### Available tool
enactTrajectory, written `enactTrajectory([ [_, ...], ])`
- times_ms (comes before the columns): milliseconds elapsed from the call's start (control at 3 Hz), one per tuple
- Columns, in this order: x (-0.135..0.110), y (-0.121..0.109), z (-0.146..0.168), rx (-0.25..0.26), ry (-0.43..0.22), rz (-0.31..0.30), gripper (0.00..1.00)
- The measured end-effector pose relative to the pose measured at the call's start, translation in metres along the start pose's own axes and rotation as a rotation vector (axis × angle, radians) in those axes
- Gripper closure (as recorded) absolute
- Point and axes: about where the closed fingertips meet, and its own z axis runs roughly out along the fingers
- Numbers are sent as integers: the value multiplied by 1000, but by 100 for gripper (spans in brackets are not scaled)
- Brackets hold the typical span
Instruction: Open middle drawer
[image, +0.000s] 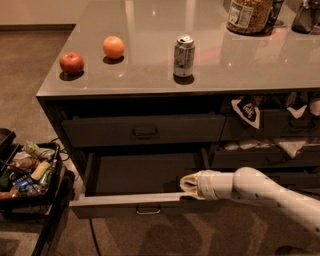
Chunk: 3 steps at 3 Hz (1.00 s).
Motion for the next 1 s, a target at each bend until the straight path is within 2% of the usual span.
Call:
enactTrajectory([
  [333,14,-17,18,9,24,-25,100],
  [667,26,-19,29,72,58,-45,100],
  [1000,37,-19,32,100,152,-95,100],
])
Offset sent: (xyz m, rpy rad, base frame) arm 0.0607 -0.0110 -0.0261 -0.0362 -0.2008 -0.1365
